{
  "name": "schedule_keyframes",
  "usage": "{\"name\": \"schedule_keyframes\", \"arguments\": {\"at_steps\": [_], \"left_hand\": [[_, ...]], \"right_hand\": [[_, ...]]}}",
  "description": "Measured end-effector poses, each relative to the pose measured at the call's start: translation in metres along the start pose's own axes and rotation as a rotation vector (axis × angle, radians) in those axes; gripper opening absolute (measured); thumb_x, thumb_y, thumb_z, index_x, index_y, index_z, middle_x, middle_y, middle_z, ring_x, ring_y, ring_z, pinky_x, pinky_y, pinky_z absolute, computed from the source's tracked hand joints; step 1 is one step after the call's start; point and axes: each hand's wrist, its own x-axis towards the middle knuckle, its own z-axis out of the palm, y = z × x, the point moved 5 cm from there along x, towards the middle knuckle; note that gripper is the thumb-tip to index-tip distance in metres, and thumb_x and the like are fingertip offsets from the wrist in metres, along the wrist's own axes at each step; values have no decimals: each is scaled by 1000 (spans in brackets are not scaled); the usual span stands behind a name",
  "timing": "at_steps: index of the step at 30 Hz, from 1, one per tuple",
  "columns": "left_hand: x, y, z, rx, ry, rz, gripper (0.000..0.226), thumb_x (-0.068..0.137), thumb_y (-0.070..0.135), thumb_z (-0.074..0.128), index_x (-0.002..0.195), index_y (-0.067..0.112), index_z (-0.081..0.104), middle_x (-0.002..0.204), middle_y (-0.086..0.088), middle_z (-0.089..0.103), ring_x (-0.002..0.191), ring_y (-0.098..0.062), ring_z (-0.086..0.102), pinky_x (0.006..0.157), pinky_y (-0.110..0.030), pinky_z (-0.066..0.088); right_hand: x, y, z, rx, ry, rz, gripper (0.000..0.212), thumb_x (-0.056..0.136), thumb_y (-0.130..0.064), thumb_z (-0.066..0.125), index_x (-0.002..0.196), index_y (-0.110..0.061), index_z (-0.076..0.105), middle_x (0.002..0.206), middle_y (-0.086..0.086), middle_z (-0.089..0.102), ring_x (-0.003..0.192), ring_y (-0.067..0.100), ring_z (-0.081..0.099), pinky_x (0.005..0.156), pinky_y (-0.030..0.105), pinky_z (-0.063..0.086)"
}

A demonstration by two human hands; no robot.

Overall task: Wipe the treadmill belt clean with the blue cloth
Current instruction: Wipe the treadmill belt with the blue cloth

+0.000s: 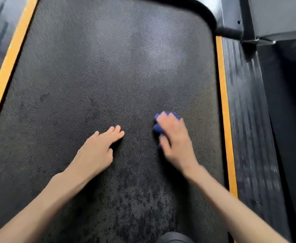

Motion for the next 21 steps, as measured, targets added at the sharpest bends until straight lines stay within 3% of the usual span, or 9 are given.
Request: {"name": "schedule_keyframes", "arguments": {"at_steps": [4,7,9,11,14,17,19,21], "left_hand": [[1,1,0,25,20,24,70,80,-9,40,143,23,32,152,11,19,141,-3,13,115,-31,7],[-3,5,-3,14,33,57,63,81,-6,38,139,17,39,150,6,25,141,-9,19,115,-31,9],[-11,7,-13,-46,121,91,59,75,2,32,129,12,52,141,0,44,135,-15,34,113,-29,15],[-19,5,-24,-79,198,100,61,68,6,28,120,9,61,130,-4,55,128,-13,42,111,-28,19],[-26,-6,-30,-55,245,43,60,68,6,29,118,8,62,129,-5,57,126,-12,43,109,-24,20],[-37,-24,-30,-47,268,-59,55,78,-5,36,128,9,54,137,-6,50,131,-18,41,109,-18,19],[-46,-35,-36,-99,311,-144,62,79,-12,41,138,9,42,142,-5,44,133,-16,38,107,-12,15],[-54,-43,-43,-136,360,-212,68,79,-12,43,143,9,33,145,-4,38,135,-16,34,104,-8,12]], "right_hand": [[-104,-57,37,-123,-260,-413,55,91,-27,49,144,-23,35,151,-7,32,141,12,24,115,40,20],[-88,-42,30,-157,-318,-578,46,97,-29,41,142,-24,34,148,-7,37,139,11,29,113,36,23],[-44,-18,15,-106,-238,-492,40,99,-24,34,139,-18,37,143,1,44,135,18,34,115,38,20],[16,28,-1,-85,-141,-212,45,95,-24,34,139,-13,40,142,8,44,134,25,34,116,45,17],[96,79,-24,-90,-10,143,56,87,-30,34,139,-9,41,145,12,40,136,31,31,114,52,17],[126,61,-16,-80,121,432,53,91,-25,38,142,-9,36,149,11,33,140,27,24,115,46,11],[108,7,8,-89,149,346,53,90,-21,39,141,-9,38,148,10,35,140,27,27,115,44,10],[68,-57,45,-56,62,62,53,87,-20,40,138,-10,44,145,8,41,137,26,33,115,44,14]]}}
